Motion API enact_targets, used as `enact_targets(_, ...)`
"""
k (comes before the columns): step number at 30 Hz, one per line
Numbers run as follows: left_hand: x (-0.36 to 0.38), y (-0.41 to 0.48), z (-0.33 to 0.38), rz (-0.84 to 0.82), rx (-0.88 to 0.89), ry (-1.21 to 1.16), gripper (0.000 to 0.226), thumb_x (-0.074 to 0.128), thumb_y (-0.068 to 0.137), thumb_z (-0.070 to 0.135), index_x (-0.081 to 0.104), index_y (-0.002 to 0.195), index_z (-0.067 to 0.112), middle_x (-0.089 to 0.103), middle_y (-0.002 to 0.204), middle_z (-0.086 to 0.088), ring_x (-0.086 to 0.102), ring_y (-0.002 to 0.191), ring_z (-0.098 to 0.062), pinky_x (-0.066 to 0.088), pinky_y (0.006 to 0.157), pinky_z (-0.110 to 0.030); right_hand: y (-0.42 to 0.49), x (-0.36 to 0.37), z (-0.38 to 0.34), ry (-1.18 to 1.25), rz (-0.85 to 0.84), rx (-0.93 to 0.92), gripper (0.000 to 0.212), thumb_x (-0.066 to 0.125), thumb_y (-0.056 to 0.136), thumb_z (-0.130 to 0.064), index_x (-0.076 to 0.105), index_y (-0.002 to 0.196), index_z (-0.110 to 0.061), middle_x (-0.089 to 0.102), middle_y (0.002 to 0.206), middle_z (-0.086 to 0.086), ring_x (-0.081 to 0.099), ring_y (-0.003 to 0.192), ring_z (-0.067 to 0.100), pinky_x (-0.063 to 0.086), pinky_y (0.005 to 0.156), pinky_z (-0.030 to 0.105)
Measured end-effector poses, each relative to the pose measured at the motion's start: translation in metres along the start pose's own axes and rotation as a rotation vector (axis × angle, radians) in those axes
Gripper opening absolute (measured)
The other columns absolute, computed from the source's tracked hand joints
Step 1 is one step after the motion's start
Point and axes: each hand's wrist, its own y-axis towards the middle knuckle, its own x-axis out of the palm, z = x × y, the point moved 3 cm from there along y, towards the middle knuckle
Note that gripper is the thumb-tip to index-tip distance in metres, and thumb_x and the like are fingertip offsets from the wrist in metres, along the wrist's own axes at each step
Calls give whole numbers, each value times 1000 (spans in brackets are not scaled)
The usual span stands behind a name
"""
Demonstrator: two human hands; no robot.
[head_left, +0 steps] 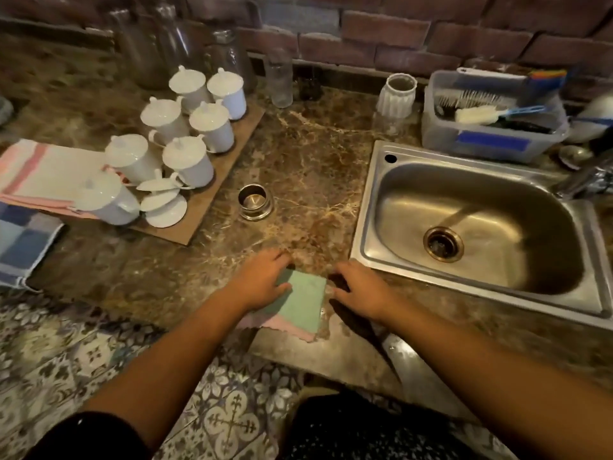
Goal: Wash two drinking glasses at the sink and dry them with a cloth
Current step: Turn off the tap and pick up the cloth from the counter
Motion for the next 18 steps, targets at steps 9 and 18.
enact_targets(9, 10, 9, -43, -17, 70, 78, 56, 70, 89, 42, 54, 132, 10, 53, 136, -17, 51, 123, -36, 46, 99, -44, 36, 37, -25, -168, 43, 65, 48, 68, 89, -38, 53, 124, -11, 58, 126, 17, 53, 119, 35, 47, 94, 42)
enact_targets(18, -19, 14, -47, -195, -38, -297, 35, 79, 84, 29, 62, 98, 2, 61, 92, -11, 58, 86, -24, 41, 67, -35, 30, 31, -28, 35, 29, 162, 22, 72, 80, -24, 52, 76, -16, 61, 84, 10, 58, 79, 27, 36, 59, 32)
